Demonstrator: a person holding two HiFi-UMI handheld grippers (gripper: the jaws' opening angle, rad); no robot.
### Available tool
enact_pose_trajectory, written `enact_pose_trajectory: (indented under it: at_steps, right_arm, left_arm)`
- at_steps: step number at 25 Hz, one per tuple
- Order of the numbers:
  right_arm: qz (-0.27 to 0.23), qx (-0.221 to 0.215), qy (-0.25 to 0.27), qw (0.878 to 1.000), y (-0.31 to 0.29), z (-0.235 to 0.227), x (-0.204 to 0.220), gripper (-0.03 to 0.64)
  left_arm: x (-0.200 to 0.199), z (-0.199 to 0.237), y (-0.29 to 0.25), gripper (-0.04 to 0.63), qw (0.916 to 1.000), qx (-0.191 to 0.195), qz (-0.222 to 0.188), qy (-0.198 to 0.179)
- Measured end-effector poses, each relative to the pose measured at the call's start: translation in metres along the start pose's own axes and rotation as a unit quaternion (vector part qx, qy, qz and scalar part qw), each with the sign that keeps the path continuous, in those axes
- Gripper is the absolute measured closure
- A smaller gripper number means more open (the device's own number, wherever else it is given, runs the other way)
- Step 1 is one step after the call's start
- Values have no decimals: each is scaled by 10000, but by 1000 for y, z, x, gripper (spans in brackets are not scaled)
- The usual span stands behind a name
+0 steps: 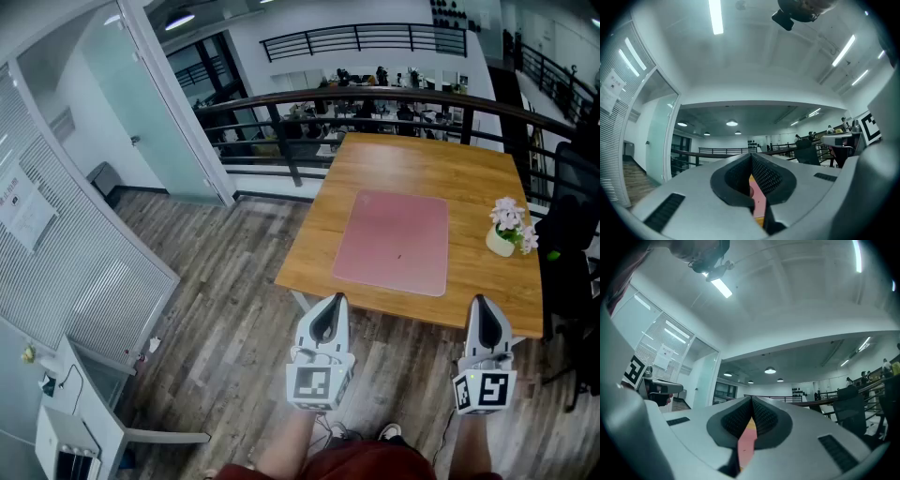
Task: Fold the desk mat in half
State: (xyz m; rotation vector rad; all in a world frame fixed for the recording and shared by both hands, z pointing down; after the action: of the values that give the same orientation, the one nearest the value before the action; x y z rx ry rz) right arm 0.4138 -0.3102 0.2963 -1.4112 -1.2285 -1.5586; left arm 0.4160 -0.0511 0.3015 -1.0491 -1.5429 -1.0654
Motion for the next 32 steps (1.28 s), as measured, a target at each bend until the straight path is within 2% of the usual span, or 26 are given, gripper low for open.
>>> enact_pose_trajectory:
  at_steps: [11, 20, 26, 32]
  right_arm:
    - [35, -175, -102, 9998, 9, -26, 0, 609]
    - [210, -479, -291, 9982, 15, -39, 24, 609]
    - [295, -615, -318, 9972, -5, -25, 39, 609]
    - [270, -655, -194, 9973, -45, 13, 49, 609]
  left_arm:
    - [-6, -29, 2, 577, 9998, -141, 131, -45]
    - [8, -48, 16, 575, 9975, -446, 534, -104]
    - [13, -29, 9, 577, 9978, -547, 372, -54]
    - [28, 20, -3, 577, 9979, -558, 316, 11]
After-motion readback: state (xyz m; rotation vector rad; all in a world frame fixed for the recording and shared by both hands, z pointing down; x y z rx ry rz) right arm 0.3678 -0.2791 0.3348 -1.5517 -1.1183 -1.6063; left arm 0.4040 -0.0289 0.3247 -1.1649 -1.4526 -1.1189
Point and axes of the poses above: the fingertips, and each gripper's own axes: y backward along the fingers, z to its left, x out of its underside, the point moved 3 cm from there along y, backward along the fingers, and after that the axes turned 7 degrees about -y, right-handed, at the moved point
